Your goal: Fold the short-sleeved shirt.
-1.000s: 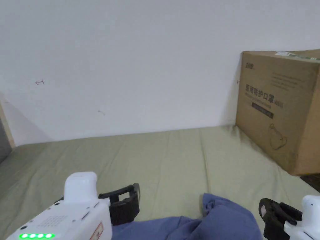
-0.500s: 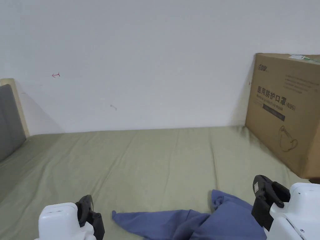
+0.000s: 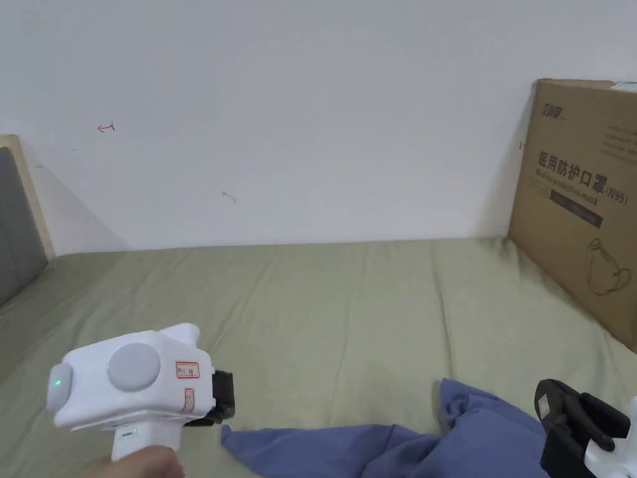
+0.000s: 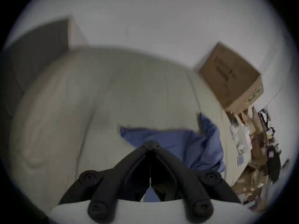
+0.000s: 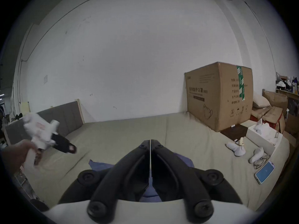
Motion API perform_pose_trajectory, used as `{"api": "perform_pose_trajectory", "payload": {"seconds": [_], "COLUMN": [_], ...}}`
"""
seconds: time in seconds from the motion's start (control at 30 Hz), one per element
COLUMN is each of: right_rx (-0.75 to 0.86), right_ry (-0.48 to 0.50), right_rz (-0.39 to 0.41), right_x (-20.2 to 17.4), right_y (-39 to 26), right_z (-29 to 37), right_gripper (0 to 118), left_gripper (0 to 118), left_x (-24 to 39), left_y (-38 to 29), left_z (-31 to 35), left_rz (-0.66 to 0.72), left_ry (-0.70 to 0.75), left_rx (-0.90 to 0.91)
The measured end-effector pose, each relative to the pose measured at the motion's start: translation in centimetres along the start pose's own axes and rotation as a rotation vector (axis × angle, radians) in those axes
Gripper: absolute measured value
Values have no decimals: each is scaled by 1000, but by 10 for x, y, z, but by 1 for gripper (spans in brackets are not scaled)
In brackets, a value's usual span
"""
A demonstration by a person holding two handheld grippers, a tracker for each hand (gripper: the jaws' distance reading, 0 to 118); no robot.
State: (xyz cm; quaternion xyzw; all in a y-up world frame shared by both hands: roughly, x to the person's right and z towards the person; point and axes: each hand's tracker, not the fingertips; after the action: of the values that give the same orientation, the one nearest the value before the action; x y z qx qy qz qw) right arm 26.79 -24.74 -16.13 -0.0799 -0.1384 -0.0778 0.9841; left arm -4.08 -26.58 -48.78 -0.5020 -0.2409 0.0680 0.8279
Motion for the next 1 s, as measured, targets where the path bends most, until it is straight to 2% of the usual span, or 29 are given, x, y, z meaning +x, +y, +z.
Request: {"api": "perform_pose_trajectory", "payload": {"seconds": [0.03, 0.07, 0.13, 0.2, 0.33, 0.37, 0.4, 0.47, 0.5, 0.53, 0.6, 0.63, 0.67, 0.7, 0.73, 0.77, 0.83, 0.87, 0.9, 0.93, 0.97, 1.0], "right_rx": [-19, -37, -73, -111, -170, -187, -205, -243, -267, -290, -346, -383, -440, -516, -601, -683, -831, -870, -932, -991, -1013, -983], "right_ry": [2, 4, 1, -12, -32, -38, -38, -34, -31, -27, -28, -22, -3, -5, -25, -53, -81, -126, -202, -251, -231, -233], "right_rz": [-6, -12, -9, 4, 17, 14, 10, 0, 0, -8, -7, -5, -22, -57, -90, -133, -250, -283, -272, -214, -159, -55], "right_x": [3, 6, 12, 18, 34, 40, 47, 61, 69, 77, 93, 102, 112, 122, 132, 144, 170, 180, 187, 188, 184, 174], "right_y": [-4, -9, -18, -28, -45, -47, -48, -46, -44, -42, -37, -35, -33, -34, -34, -37, -51, -59, -67, -71, -74, -70], "right_z": [-5, -10, -19, -28, -42, -46, -51, -66, -75, -86, -115, -132, -154, -178, -200, -225, -265, -280, -291, -297, -297, -292], "right_gripper": [1, 1, 1, 1, 1, 1, 1, 1, 1, 1, 1, 5, 20, 50, 92, 100, 99, 99, 98, 92, 76, 64], "left_gripper": [2, 21, 103, 100, 102, 102, 96, 56, 26, 4, 3, 3, 3, 3, 3, 3, 3, 3, 3, 3, 3, 3], "left_x": [-9, -13, -24, -32, -36, -25, -15, -4, 1, 5, 8, 6, 6, 6, 3, 1, -8, -11, -16, -22, -27, -27], "left_y": [7, 13, 22, 21, 9, -2, -10, -27, -38, -46, -60, -65, -72, -77, -75, -78, -73, -64, -59, -54, -51, -46], "left_z": [-25, -48, -88, -115, -159, -162, -155, -136, -128, -121, -107, -99, -88, -78, -67, -55, -39, -33, -26, -20, -12, -3], "left_rz": [13, -21, -95, -116, -129, -185, -255, -288, -290, -305, -359, -321, -285, -284, -290, -293, -299, -305, -307, -308, -302, -305], "left_ry": [31, 118, 234, 238, 225, 241, 298, 265, 263, 201, 136, 45, 0, 28, 52, 56, 46, 57, 90, 107, 107, 115], "left_rx": [-43, -67, -115, -91, -123, -110, -37, 52, 79, 76, 67, 63, 86, 111, 148, 186, 164, 158, 140, 127, 123, 119]}}
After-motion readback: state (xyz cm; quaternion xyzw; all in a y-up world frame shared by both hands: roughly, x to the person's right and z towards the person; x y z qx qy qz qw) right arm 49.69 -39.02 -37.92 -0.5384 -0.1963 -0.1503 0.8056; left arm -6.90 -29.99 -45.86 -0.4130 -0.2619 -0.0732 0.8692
